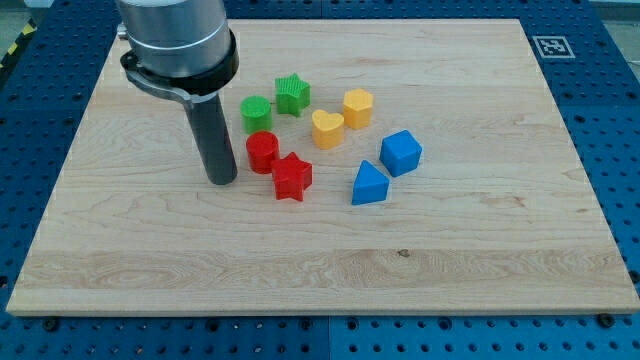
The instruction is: Slide the red star along with blue triangle towards the right side
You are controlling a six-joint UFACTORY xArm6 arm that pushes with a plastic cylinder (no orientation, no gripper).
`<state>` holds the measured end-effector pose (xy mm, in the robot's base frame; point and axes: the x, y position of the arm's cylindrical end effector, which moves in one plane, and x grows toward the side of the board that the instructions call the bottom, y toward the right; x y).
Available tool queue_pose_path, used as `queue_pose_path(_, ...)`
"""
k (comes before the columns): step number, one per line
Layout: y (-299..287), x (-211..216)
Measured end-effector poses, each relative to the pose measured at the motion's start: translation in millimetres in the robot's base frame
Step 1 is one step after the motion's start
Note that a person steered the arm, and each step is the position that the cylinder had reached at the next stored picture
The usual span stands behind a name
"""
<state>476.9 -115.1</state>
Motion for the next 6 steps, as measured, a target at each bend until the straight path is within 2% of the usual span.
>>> queue_pose_path(3,6.6,0.1)
queue_pose_path(6,148.5,15.8)
